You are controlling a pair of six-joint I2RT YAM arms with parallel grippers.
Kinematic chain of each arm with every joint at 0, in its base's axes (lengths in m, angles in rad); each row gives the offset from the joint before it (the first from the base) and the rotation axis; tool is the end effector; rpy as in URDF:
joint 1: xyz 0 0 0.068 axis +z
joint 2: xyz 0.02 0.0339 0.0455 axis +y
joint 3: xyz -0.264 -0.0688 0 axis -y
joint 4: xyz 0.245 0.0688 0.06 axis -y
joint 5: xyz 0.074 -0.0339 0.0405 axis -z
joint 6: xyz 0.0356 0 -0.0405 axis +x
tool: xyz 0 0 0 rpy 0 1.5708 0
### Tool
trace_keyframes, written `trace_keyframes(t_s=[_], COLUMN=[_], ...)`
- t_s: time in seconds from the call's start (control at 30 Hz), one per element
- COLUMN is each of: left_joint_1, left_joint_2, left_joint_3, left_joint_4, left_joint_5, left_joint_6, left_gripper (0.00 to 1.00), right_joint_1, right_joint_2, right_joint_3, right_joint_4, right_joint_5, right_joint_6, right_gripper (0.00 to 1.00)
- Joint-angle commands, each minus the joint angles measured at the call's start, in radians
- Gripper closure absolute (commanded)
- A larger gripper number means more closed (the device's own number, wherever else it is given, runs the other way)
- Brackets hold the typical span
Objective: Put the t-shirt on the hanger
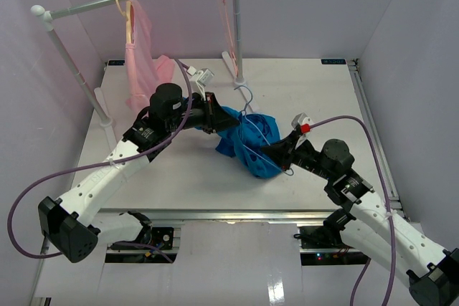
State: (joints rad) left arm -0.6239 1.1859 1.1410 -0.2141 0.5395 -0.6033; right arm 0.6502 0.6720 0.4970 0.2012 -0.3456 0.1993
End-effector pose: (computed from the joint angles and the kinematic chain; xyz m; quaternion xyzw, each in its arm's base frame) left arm 0.2079 -0.1722 0.3804 0.1704 0.7621 -0.5111 0.3590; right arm 0.1301 0.1141 0.2971 -0.2737 0.6425 0.4001 0.5935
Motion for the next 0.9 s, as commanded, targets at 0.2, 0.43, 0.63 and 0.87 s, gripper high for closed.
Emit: trace_keyframes(t_s=[0.2, 0.43, 0.63, 0.87], left_joint_1=[-0.002, -0.003, -0.003, -0.003], left_joint_2=[-0.052, -0.002, -0.016, -0.134], left_joint_3=[0.077, 0.225, 0.324, 0.331], left_joint_4=[-0.037, -0.277, -0.397, -0.403], left_joint_5=[0.034, 0.174, 0.149, -0.029], left_joint_6=[0.017, 0.32, 0.439, 0.788], left_gripper=[1.0, 0.32, 0.34, 0.38], right_joint_1=[0.011, 0.011, 0.011, 0.011], right_joint_2=[-0.012, -0.157, -0.16, -0.246], right_joint_3=[-0.166, -0.295, -0.34, -0.34], right_joint_4=[0.429, 0.606, 0.719, 0.611], right_joint_5=[0.004, 0.158, 0.14, -0.044], right_joint_6=[0.043, -0.005, 0.031, 0.074], right_gripper=[0.92, 0.92, 0.92, 0.92])
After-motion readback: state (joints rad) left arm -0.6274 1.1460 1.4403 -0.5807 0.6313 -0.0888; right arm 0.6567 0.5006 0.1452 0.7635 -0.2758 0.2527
